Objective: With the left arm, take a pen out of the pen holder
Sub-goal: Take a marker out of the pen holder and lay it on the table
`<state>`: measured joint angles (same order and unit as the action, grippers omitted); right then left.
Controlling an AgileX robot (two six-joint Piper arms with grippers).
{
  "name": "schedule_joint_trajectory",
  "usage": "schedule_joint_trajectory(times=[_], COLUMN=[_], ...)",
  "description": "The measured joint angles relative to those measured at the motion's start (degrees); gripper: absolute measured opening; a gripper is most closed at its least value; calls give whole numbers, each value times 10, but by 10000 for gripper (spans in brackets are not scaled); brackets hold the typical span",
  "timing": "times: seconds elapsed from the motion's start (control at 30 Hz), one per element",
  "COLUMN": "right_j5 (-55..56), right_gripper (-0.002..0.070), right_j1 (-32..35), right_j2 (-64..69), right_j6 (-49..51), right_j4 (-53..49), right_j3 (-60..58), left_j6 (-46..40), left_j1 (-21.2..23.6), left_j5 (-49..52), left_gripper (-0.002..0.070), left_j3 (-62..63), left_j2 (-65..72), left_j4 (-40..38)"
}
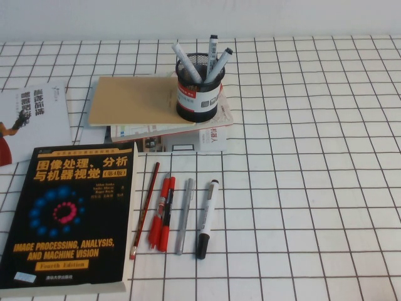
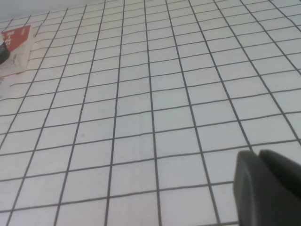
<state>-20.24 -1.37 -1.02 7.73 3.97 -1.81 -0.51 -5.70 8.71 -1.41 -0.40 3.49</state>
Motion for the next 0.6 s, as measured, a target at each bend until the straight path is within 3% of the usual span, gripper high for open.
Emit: schedule_joint_trajectory(times=[0.6], right_j5=[0], right_gripper=[-16], right_j1=[0], right_j2=[0], right_j6=[0], right_j4=[0], right_j3=[0], left_j6=[0], left_j1=[1], left_j5=[61], left_gripper=[-1], left_j3=[0], left_j2=[-2], left_j4=[45])
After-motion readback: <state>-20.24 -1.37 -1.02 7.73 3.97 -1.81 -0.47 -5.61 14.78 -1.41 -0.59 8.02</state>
